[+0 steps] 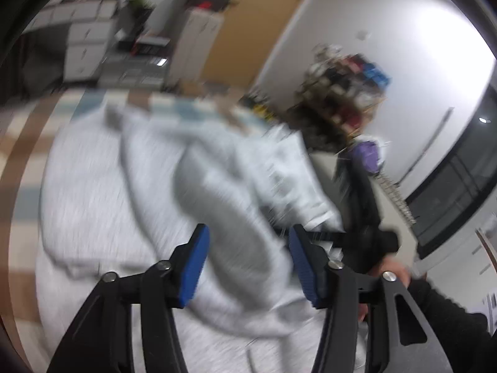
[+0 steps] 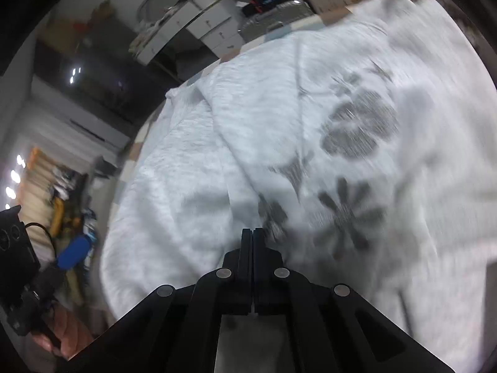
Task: Fold large clothes
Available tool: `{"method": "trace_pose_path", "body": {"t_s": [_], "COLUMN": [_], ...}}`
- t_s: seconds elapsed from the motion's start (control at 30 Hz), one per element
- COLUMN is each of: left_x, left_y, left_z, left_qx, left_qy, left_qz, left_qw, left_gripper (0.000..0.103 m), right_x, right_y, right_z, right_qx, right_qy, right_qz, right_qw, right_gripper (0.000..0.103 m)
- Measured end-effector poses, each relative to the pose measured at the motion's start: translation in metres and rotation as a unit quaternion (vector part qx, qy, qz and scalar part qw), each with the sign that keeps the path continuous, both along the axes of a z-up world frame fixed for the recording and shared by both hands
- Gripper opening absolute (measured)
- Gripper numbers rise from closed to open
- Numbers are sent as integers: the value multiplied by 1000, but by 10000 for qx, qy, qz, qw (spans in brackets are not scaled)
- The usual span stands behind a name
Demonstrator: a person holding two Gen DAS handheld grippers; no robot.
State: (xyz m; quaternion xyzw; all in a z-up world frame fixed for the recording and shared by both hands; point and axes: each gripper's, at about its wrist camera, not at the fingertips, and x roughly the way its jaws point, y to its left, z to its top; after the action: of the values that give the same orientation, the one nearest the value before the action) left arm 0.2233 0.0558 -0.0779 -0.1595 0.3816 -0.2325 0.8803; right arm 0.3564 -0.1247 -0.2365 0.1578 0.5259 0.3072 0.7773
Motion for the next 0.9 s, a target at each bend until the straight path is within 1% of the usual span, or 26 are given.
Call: {"method": "trace_pose_path", "body": {"t_s": [0.03, 0.1, 0.17, 0.2, 0.23, 0.27, 0.3, 0.33, 0.37, 0.4, 0.47, 0.5, 0.53, 0.57, 0.63, 0.7, 0.73, 0.77, 0.8, 0.83, 0.87, 0.9], "left_x": [6, 19, 39, 51, 59, 67, 67, 65, 57, 46, 36, 30, 25, 20, 12, 1, -3, -3, -6, -6, -8, -6], "left_y": [-6, -18, -35, -48, -52, -59, -60, -59, -55, -51, -48, -47, -44, -41, -35, -23, -14, -11, 1, 8, 21, 31], "left_z": [8, 17, 7, -6, -22, -49, -65, -93, -105, -104, -103, -98, -91, -85, -74, -64, -59, -57, -55, -53, -48, -42], "left_qx": [-86, -282, -368, -305, -258, -60, 166, 313, 199, 179, 219, 253, 173, 100, 28, -27, -24, -8, 46, 175, 447, 754], "left_qy": [-102, -224, -20, 136, 375, 830, 1079, 1379, 1213, 883, 833, 875, 884, 894, 853, 799, 798, 782, 757, 735, 673, 635], "left_qz": [-139, -375, -669, -767, -797, -774, -665, -601, -636, -608, -553, -482, -472, -474, -436, -318, -254, -188, -105, -3, 166, 345], "left_qw": [9998, 9986, 9971, 9965, 9958, 9935, 9918, 9881, 9904, 9941, 9947, 9947, 9948, 9948, 9954, 9963, 9965, 9968, 9971, 9971, 9966, 9945], "left_gripper": [61, 65, 65, 65, 65, 64, 56, 56, 55, 55, 55, 56, 56, 56, 56, 57, 57, 57, 57, 57, 58, 62], "right_x": [-7, -28, -49, -61, -71, -79, -87, -97, -102, -109, -119, -122, -126, -123, -120, -114, -112, -113, -112, -109, -106, -104], "right_y": [-5, -15, -28, -36, -42, -45, -46, -52, -57, -61, -62, -61, -58, -48, -30, -17, -12, -14, -12, -11, -13, -18], "right_z": [2, 11, 20, 23, 22, 22, 29, 33, 38, 44, 52, 55, 56, 53, 46, 21, 5, 4, 6, 8, 15, 26], "right_qx": [0, -24, 67, 80, 99, 104, 48, -20, -52, -79, -138, -175, -202, -250, -436, -568, -704, -630, -684, -732, -673, -520], "right_qy": [-46, -298, -384, -367, -348, -369, -459, -608, -707, -844, -1068, -1162, -1224, -1238, -1230, -899, -759, -981, -992, -877, -763, -776], "right_qz": [3, -32, -126, -198, -213, -185, -201, -246, -255, -230, -150, -142, -99, -44, 99, 243, 242, 165, 161, 197, 231, 256], "right_qw": [10000, 9995, 9992, 9991, 9991, 9991, 9987, 9978, 9972, 9961, 9941, 9930, 9922, 9920, 9914, 9940, 9943, 9931, 9926, 9933, 9945, 9953], "right_gripper": [0, 0, 6, 9, 9, 9, 9, 9, 9, 9, 13, 20, 30, 34, 36, 37, 34, 34, 35, 36, 36, 36]}}
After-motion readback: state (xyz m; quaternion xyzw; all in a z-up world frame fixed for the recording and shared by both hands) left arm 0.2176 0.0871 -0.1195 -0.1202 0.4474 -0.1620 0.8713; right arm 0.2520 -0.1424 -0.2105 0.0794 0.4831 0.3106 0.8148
